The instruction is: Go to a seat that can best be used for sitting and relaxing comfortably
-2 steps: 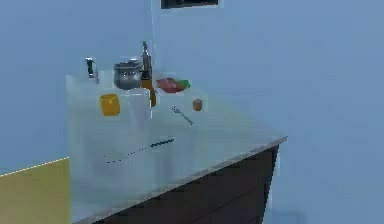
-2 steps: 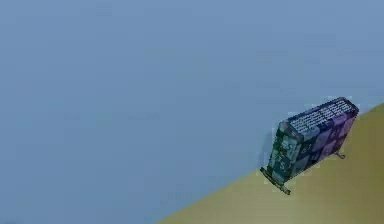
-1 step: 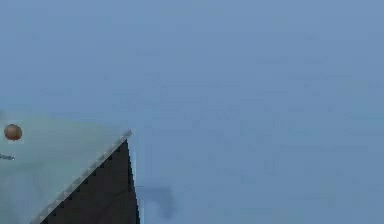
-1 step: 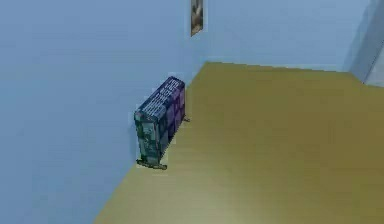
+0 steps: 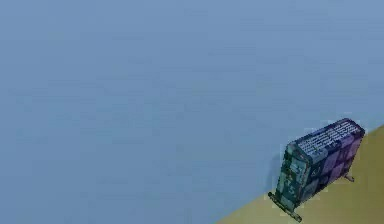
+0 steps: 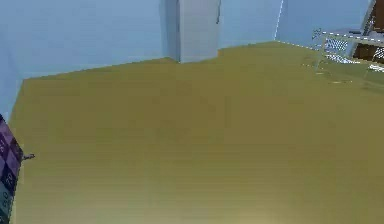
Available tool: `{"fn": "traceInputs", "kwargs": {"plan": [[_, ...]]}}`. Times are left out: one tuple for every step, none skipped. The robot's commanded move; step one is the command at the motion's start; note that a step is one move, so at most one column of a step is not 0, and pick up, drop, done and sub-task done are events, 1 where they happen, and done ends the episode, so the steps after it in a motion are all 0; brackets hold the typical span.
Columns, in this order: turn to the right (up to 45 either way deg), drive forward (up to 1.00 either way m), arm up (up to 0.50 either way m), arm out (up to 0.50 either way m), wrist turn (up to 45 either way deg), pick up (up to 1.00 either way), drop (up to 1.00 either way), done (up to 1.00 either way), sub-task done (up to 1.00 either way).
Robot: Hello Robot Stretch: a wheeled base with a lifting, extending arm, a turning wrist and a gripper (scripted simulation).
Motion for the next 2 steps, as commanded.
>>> {"fn": "traceInputs", "kwargs": {"plan": [[45.0, 0.0, 0.0, 0.0, 0.0, 0.0, 0.0, 0.0, 0.0], [39.0, 0.0, 0.0, 0.0, 0.0, 0.0, 0.0, 0.0, 0.0]]}}
